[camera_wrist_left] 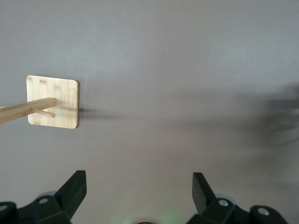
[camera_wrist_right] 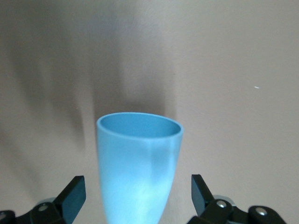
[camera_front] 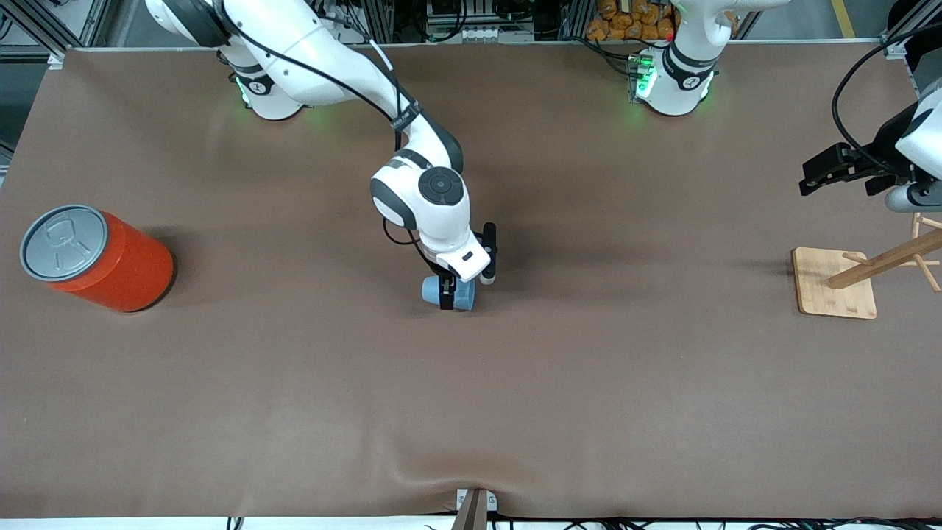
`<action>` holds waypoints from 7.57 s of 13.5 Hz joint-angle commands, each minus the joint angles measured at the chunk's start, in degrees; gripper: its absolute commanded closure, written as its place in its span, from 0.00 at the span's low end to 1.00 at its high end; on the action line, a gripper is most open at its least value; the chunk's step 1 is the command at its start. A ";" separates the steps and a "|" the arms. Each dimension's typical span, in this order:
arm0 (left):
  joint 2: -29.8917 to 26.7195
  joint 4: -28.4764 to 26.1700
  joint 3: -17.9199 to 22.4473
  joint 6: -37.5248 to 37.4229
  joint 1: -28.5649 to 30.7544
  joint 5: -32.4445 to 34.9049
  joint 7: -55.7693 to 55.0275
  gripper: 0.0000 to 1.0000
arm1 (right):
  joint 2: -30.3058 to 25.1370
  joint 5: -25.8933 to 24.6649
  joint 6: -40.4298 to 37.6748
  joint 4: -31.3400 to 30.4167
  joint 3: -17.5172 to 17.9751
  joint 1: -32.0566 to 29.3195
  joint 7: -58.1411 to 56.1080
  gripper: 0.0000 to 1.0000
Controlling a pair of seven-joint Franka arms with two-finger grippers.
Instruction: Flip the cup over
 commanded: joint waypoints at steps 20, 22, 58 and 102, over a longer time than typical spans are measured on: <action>26.74 3.41 -3.30 21.69 -7.13 -49.32 5.21 0.00 | -26.28 7.93 -32.20 -1.87 0.10 -29.87 25.29 0.00; 30.17 3.33 -3.39 24.16 -8.63 -58.44 11.34 0.00 | -29.01 7.93 -33.97 -1.88 0.10 -31.46 30.03 0.00; 56.99 15.63 -4.09 44.56 -28.06 -81.33 23.66 0.22 | -40.63 15.84 -50.33 1.82 -8.16 -37.88 38.93 0.00; 14.55 -37.18 -3.13 58.27 -8.20 18.04 -21.39 1.00 | -40.01 15.93 -49.36 1.90 -7.99 -37.70 38.67 0.00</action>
